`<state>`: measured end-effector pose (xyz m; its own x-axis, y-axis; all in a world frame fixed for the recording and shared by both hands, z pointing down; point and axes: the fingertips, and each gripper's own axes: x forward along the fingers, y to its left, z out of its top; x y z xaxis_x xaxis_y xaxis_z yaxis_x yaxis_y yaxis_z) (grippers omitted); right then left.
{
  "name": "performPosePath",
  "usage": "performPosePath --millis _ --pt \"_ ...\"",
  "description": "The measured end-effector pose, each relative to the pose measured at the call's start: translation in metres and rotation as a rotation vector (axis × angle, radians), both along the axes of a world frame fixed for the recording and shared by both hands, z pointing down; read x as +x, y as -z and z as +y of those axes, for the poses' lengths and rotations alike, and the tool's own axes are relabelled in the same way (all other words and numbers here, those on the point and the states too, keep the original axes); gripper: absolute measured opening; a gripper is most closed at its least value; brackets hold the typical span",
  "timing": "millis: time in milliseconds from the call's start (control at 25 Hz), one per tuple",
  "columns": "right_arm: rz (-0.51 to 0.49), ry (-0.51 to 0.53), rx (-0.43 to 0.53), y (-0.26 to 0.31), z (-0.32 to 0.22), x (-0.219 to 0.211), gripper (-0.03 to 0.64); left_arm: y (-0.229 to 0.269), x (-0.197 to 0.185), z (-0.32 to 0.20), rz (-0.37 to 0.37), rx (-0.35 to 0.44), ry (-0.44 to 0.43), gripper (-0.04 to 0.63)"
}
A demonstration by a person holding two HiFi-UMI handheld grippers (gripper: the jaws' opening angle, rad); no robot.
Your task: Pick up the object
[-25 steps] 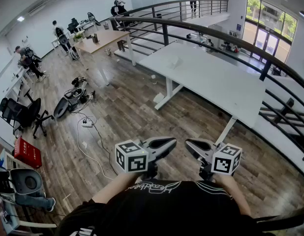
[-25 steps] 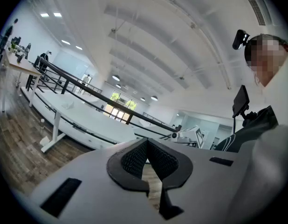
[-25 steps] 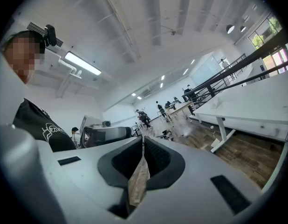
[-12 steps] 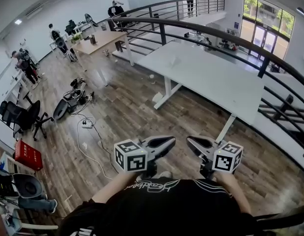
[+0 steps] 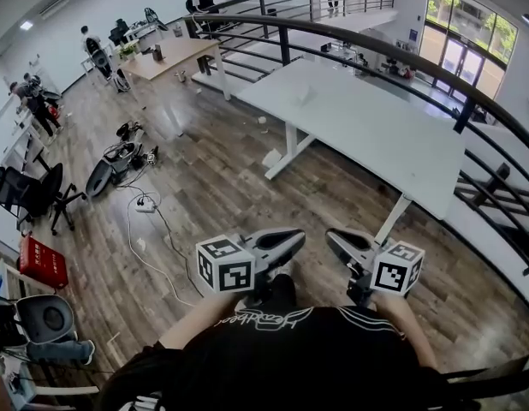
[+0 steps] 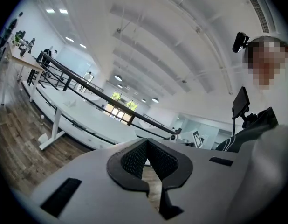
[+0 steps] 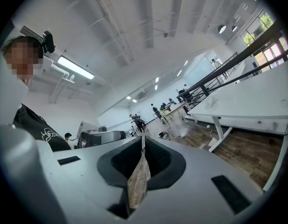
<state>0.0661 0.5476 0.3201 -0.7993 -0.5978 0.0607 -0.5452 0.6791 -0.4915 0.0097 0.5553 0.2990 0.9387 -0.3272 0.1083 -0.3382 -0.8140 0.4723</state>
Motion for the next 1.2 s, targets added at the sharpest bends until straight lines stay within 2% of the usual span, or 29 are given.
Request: performPosePath --millis 200,400,720,1000,1200 --pt "-0.003 0.012 -0.002 -0.007 -0.036 -0.003 0.025 -0.011 -0.001 -0.038 0.008 -0.018 0.000 0.008" --pt "0.000 0.013 -0.020 -0.014 -0.093 -0.015 0.025 -0.018 -0.013 -0.097 0.011 -0.037 -0.003 0.008" --pt "-0.006 -0.006 -0.088 -0.028 -0.226 -0.043 0.025 -0.032 -0.039 -0.236 0.001 -0.094 -0.023 0.008" --pt "-0.001 -0.039 -0.100 -0.023 -0.345 -0.069 0.025 -0.028 -0.063 -0.359 0.005 -0.098 -0.055 0.008" --pt "0.006 -0.047 -0.096 -0.020 -0.409 -0.087 0.025 -0.022 -0.085 -0.426 0.015 -0.083 -0.045 0.008"
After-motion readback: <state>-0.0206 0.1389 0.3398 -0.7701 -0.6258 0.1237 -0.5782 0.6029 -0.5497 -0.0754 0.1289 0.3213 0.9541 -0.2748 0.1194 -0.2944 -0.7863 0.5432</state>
